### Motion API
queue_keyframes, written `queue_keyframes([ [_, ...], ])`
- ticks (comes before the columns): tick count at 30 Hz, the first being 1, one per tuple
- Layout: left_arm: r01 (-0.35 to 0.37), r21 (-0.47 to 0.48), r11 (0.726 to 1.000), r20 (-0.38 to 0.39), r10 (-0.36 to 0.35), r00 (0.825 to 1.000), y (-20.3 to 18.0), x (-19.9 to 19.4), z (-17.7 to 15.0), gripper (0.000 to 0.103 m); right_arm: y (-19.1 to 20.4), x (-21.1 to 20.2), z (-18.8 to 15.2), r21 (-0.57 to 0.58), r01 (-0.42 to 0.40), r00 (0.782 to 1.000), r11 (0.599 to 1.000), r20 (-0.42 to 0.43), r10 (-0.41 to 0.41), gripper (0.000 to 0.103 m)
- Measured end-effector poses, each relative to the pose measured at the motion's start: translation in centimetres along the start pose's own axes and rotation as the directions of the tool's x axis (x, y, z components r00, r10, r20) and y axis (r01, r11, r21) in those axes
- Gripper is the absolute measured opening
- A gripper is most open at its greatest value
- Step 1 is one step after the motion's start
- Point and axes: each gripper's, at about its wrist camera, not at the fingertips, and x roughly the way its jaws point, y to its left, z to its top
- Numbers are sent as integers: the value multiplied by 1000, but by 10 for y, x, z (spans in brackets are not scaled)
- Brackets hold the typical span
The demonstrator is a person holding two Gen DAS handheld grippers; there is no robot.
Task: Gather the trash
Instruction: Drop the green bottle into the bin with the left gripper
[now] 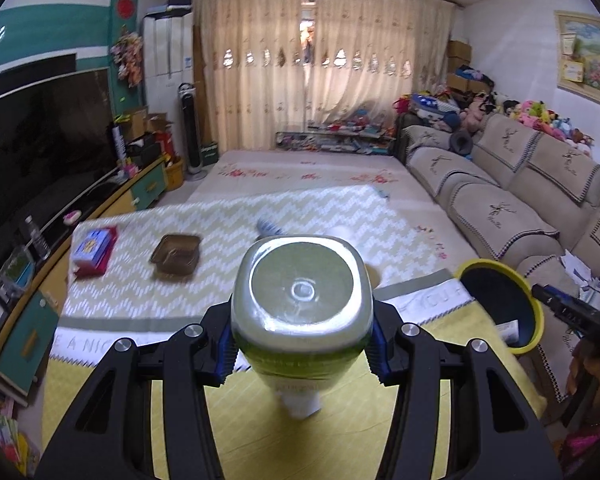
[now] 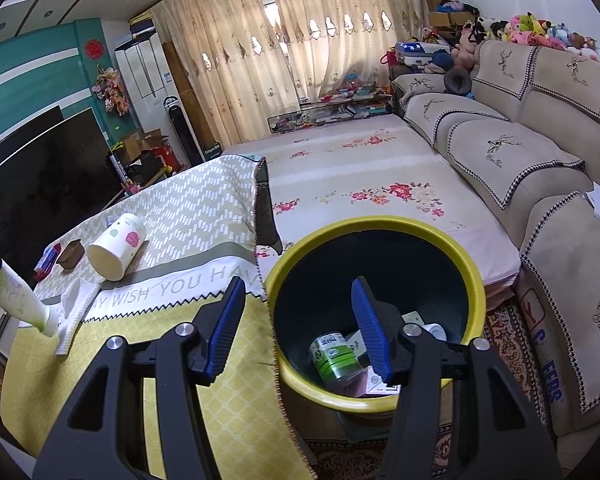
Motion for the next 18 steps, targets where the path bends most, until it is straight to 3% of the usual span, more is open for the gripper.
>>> queue_keyframes([
  [6, 101, 54, 993, 11, -101, 995, -42, 7, 21, 51, -18, -11, 3, 7, 35, 999, 999, 24, -35, 53],
  [10, 197, 117, 973, -2, -198, 980, -87, 18, 32, 51, -35, -24, 5, 15, 74, 996, 997, 52, -75, 53],
  [18, 396, 203, 896, -91, -385, 918, -193, 65, 45, 51, -78, -40, 0, 73, 143, 987, 987, 62, -147, 53],
])
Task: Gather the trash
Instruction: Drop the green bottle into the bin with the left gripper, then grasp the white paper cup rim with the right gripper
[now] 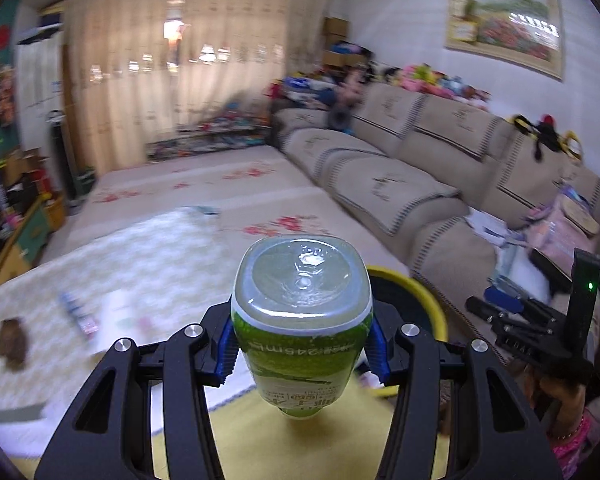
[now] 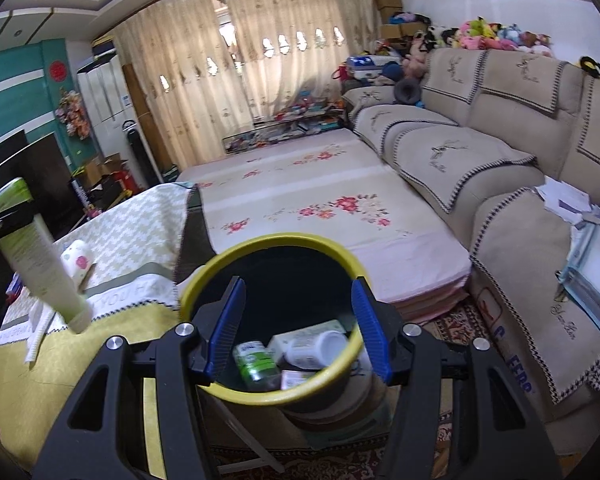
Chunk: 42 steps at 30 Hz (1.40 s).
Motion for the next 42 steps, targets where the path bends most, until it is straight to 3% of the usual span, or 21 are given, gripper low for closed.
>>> queue_keyframes([
  [3, 68, 11, 998, -34, -68, 997, -26, 44, 9, 51, -14, 1, -2, 22, 19, 1000, 1000, -7, -19, 53],
  [8, 65, 33, 997, -58, -63, 996, -50, 97, 9, 52, -28, 2, -4, 40, 31, 999, 999, -20, -30, 53],
  [12, 42, 7, 999, -50, -41, 998, -49, 103, 6, 70, -32, 3, -8, 41, 26, 999, 999, -29, -25, 53],
  [20, -35, -11, 999, 52, 36, 998, -16, 21, 0, 78, -20, 11, -12, 26, -18, 999, 1000, -50, 19, 53],
  [25, -107, -81, 991, 103, 115, 988, 16, -45, -23, 81, 18, 21, -15, -33, -89, 993, 995, -84, 86, 53],
  [29, -214, -149, 965, 122, 233, 965, 54, -99, -52, 82, 60, 30, -17, -90, -171, 980, 981, -123, 159, 54],
  [34, -359, -238, 903, 119, 394, 912, 103, -160, -94, 83, 129, 34, -17, -176, -272, 956, 946, -159, 245, 54],
  [36, -391, -281, 877, 110, 434, 894, 125, -180, -111, 83, 157, 37, -17, -208, -299, 949, 931, -171, 267, 54],
  [42, -427, -363, 829, 83, 485, 871, 178, -217, -151, 83, 238, 54, -22, -292, -360, 927, 886, -221, 304, 54],
])
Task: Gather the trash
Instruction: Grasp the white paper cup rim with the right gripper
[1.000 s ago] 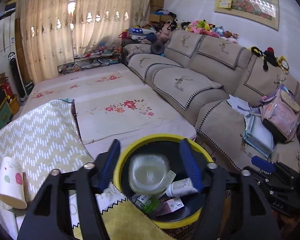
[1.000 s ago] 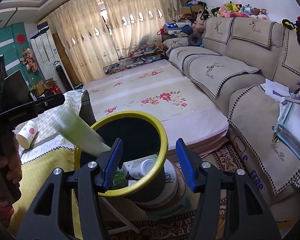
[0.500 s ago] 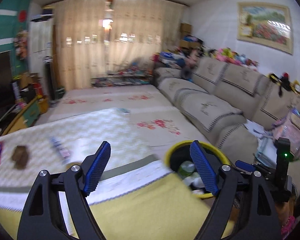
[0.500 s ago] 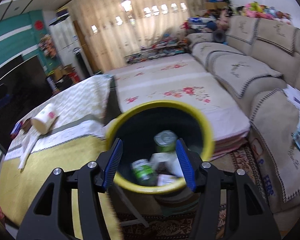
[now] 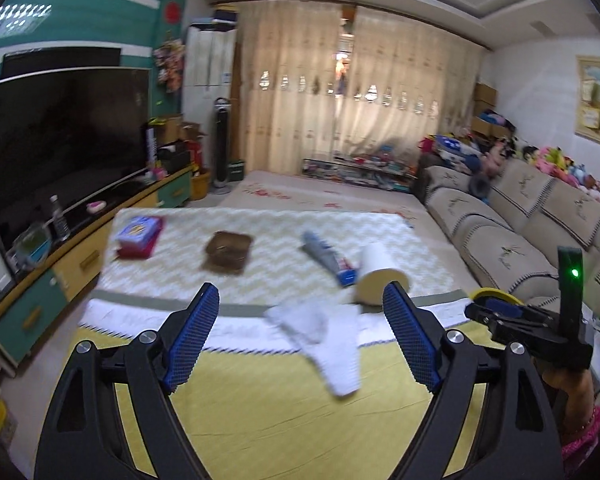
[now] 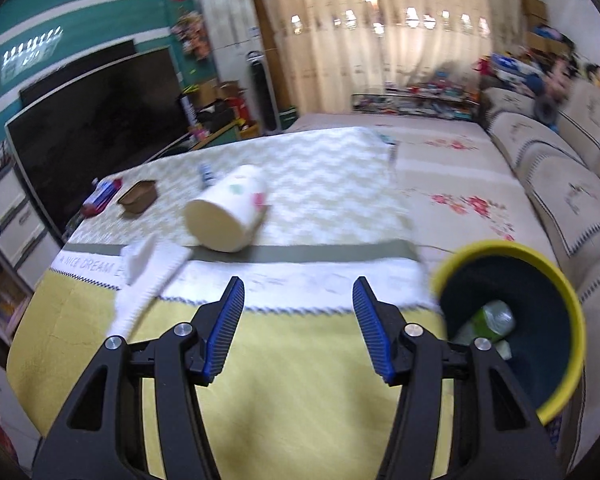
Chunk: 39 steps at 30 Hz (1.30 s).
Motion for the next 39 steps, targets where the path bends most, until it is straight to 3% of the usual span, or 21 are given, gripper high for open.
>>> queue_keyframes([
  [4, -7, -34, 999, -14, 7, 1000, 27, -2, -8, 84, 29, 34, 17, -38, 8, 1000, 999, -27, -9, 54],
  [10, 13, -53, 998, -41, -15, 999, 32, 11, -12, 84, 49, 75, 38, -75, 50, 996, 996, -66, -55, 53],
  [20, 32, -57, 998, -65, -36, 997, 29, 16, -21, 84, 54, 105, 49, -85, 101, 990, 991, -90, -109, 38],
  [21, 33, -55, 998, -67, -37, 997, 29, 16, -22, 84, 54, 107, 49, -82, 102, 990, 991, -90, -109, 36],
  [23, 37, -52, 998, -73, -41, 996, 26, 16, -23, 84, 53, 108, 50, -76, 107, 989, 991, -90, -113, 20],
  [26, 43, -46, 998, -81, -47, 996, 22, 17, -25, 84, 49, 107, 51, -64, 103, 991, 993, -82, -108, 9],
  [29, 45, -34, 998, -83, -48, 995, 18, 17, -25, 84, 47, 103, 51, -50, 98, 992, 994, -74, -102, 4],
  [39, 59, -10, 998, -78, -59, 995, 5, 11, -24, 84, 41, 62, 47, -21, 79, 996, 997, -27, -80, 4],
])
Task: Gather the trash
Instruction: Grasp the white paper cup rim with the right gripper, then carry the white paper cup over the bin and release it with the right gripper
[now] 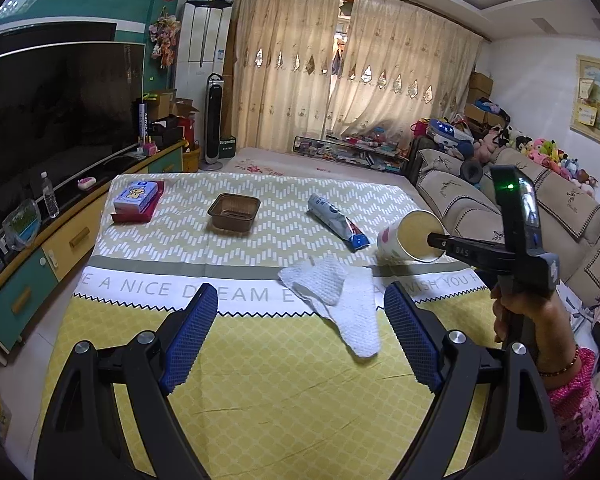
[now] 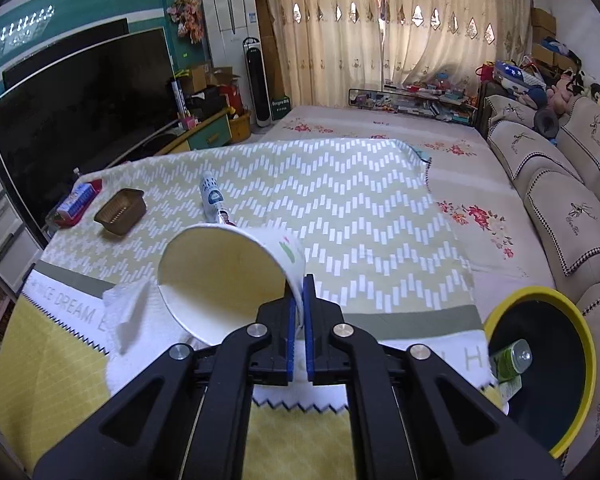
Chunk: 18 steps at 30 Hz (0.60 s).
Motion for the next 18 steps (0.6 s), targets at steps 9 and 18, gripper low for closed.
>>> queue_keyframes([
  [9, 20, 35, 999, 1, -20, 1000, -22, -7, -2, 84, -31, -46, -20, 62, 9, 999, 998, 47, -12, 4],
  [18, 51, 76, 996, -14, -51, 999, -53, -4, -4, 84, -103, -85, -46, 185, 78, 993, 980, 73, -93, 4],
])
